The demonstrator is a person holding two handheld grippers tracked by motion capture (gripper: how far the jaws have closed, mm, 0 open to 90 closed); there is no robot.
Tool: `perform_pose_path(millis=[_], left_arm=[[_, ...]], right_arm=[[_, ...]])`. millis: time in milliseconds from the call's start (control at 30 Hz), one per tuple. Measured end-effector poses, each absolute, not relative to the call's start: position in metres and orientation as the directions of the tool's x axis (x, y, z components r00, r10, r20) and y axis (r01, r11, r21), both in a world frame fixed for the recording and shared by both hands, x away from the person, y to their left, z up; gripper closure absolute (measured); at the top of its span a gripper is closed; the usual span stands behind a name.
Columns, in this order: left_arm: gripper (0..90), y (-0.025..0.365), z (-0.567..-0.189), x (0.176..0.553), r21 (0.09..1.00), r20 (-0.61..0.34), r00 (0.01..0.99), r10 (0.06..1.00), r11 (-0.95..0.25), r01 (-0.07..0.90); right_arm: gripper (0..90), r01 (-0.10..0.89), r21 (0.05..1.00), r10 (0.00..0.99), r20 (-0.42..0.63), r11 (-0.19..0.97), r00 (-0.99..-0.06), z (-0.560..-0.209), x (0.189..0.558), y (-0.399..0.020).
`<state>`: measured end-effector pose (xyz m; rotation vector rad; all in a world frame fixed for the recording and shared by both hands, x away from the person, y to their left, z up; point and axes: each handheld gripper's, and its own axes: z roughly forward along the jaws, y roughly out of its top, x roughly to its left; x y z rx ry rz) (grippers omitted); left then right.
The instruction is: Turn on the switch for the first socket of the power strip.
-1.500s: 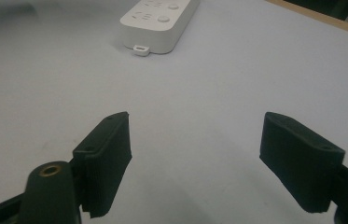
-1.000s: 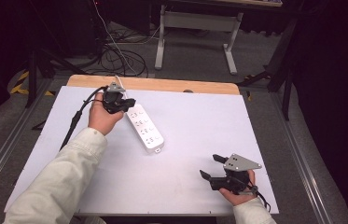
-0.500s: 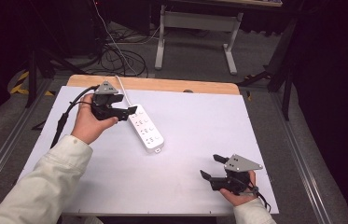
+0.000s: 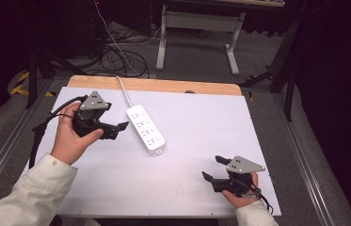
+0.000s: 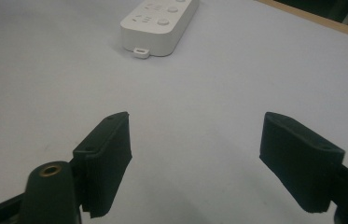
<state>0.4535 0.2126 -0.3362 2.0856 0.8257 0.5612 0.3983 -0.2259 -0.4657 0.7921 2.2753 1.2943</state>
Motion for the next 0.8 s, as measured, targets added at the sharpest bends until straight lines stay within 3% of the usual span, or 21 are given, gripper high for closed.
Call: perform_pose_path(millis=[367, 533, 800], left_arm=[[14.9, 0.225, -0.331, 0.409, 0.825, 0.168, 0.709, 0.685, -0.491, 0.279], [19.0, 0.238, -0.351, 0.399, 0.897, 0.062, 0.714, 0.697, -0.353, 0.267], [16.5, 0.257, -0.390, 0.389, 0.899, 0.044, 0.727, 0.685, -0.345, 0.271]], right_arm=[[24.9, 0.260, 0.878, 0.664, -0.085, 0.402, -0.743, -0.461, 0.401, -0.231], [24.9, 0.259, 0.882, 0.663, -0.078, 0.395, -0.744, -0.460, 0.401, -0.232], [24.9, 0.264, 0.880, 0.664, -0.075, 0.396, -0.744, -0.461, 0.402, -0.231]])
